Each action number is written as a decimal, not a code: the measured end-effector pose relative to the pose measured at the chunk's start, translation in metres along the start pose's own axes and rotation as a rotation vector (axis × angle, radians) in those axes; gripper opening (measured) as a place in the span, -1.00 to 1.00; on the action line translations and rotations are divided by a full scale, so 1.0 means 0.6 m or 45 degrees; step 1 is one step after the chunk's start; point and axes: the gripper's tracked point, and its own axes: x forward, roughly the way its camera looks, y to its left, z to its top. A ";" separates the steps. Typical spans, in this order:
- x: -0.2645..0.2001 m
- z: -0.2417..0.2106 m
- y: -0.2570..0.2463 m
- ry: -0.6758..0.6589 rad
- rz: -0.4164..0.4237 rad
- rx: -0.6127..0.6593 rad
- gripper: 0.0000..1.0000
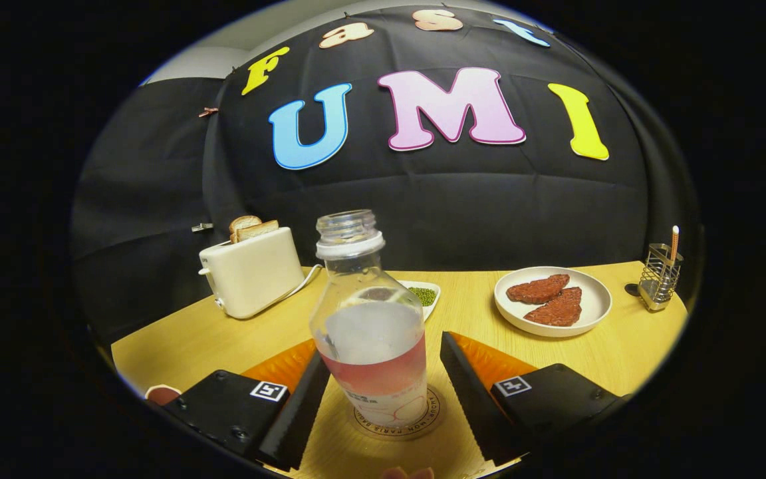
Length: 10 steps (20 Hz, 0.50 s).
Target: Take the bottle from table, then pour the juice into the cup, finally place the bottle on the coaster
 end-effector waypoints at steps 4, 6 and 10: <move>-0.018 0.011 0.002 -0.001 0.001 -0.010 0.94; -0.035 0.016 0.006 0.012 0.006 -0.009 0.96; -0.086 0.060 0.017 -0.027 0.014 -0.018 0.96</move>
